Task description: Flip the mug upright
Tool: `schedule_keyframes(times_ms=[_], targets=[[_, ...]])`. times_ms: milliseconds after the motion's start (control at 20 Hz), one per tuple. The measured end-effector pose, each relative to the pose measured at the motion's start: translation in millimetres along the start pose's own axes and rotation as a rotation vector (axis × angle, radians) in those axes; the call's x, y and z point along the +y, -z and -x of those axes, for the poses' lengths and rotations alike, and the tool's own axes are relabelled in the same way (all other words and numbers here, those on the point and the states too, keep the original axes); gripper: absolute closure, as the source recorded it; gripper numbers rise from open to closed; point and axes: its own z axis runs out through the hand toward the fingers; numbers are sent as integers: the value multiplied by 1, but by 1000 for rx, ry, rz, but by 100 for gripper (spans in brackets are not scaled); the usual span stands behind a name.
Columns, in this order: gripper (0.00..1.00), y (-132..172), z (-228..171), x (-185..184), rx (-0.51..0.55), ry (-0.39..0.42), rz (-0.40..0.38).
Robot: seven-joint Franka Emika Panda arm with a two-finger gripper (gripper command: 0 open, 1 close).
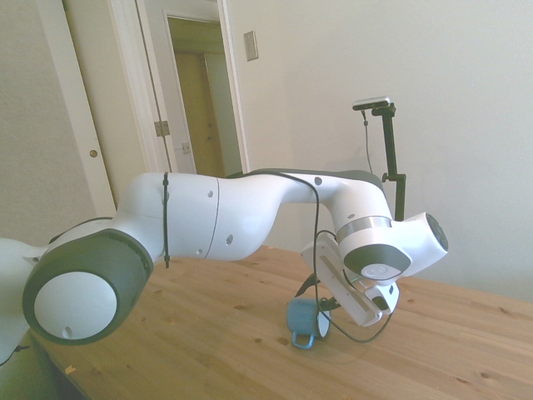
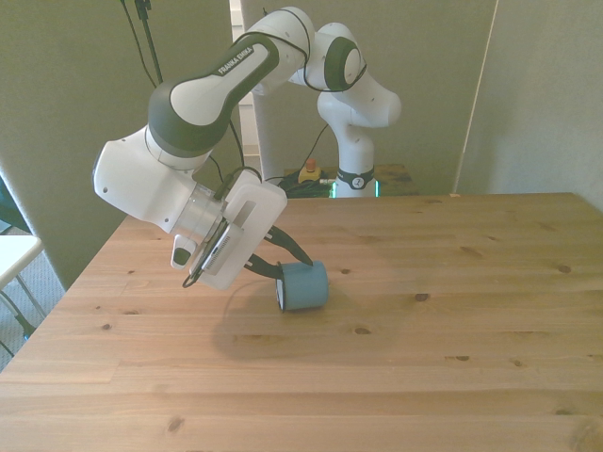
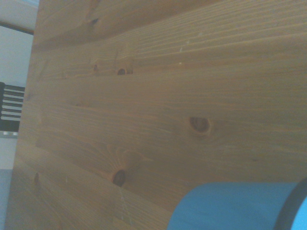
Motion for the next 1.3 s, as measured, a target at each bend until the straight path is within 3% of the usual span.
schedule_keyframes(times_ms=[700, 1050, 1300], targets=[[100, 11, 12, -10, 45, -29, 22], [100, 24, 65, -62, 250, 22, 167], [100, -2, 107, -92, 435, 35, 328]])
